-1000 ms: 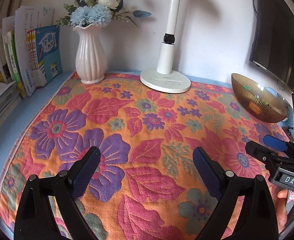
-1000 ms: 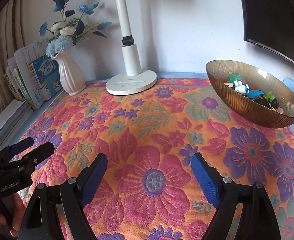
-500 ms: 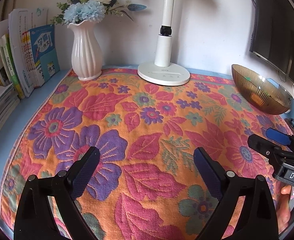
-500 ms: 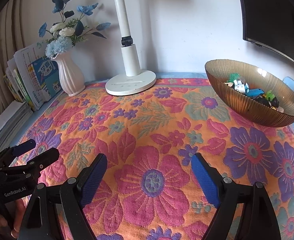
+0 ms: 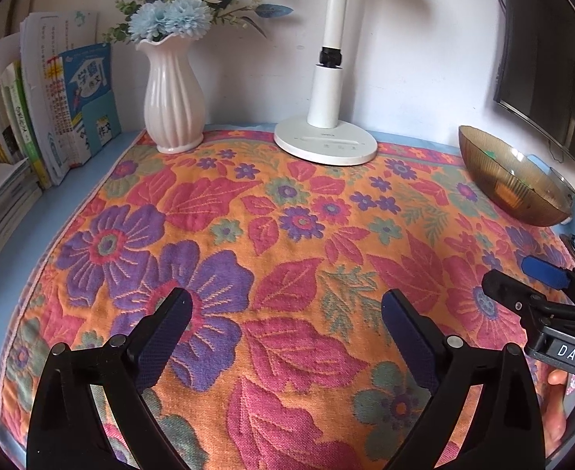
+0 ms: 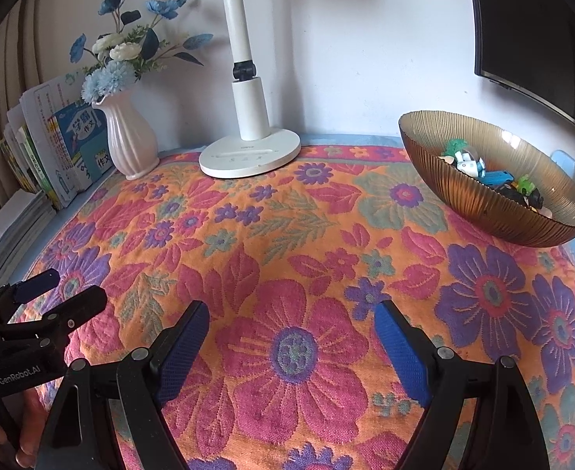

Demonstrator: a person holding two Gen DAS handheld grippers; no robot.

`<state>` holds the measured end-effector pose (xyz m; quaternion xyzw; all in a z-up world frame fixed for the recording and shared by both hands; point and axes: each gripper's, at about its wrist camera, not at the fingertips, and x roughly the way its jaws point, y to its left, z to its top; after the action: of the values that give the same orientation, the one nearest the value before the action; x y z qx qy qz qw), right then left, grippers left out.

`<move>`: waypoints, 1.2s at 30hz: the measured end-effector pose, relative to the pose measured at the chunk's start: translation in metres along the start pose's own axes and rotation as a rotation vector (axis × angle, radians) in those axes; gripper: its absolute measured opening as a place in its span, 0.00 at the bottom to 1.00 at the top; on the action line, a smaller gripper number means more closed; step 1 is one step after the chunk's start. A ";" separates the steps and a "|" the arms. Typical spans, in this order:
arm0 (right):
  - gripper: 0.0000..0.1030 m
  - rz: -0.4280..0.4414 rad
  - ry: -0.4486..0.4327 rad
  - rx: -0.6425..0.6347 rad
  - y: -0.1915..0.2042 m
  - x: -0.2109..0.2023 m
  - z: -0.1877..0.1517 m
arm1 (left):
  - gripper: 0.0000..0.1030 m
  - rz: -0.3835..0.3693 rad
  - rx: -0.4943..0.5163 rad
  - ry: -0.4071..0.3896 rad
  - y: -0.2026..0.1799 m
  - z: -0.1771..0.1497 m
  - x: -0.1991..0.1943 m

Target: Organize rigid objects

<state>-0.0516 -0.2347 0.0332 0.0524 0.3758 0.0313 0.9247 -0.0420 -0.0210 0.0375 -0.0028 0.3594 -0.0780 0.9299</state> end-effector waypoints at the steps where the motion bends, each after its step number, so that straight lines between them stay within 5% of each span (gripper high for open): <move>1: 0.83 -0.001 0.005 0.001 0.000 0.001 0.000 | 0.94 -0.001 -0.004 0.001 0.001 0.000 0.000; 8: 0.83 -0.028 0.024 -0.015 0.001 0.005 -0.001 | 0.95 0.084 -0.038 0.020 0.006 0.002 0.007; 18: 0.83 -0.057 0.106 -0.030 0.004 0.016 0.003 | 0.95 0.051 -0.111 0.161 0.021 0.002 0.032; 25: 0.83 -0.053 0.189 -0.053 0.008 0.039 0.006 | 0.95 0.036 -0.121 0.181 0.024 0.001 0.036; 29: 1.00 -0.062 0.222 -0.041 0.006 0.047 0.007 | 0.99 0.066 -0.077 0.215 0.017 0.001 0.044; 36: 1.00 -0.023 0.316 -0.128 0.005 0.064 0.018 | 1.00 0.118 -0.043 0.236 0.012 0.000 0.048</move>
<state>0.0069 -0.2250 0.0019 -0.0164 0.5142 0.0525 0.8559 -0.0051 -0.0163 0.0050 0.0076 0.4672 -0.0151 0.8840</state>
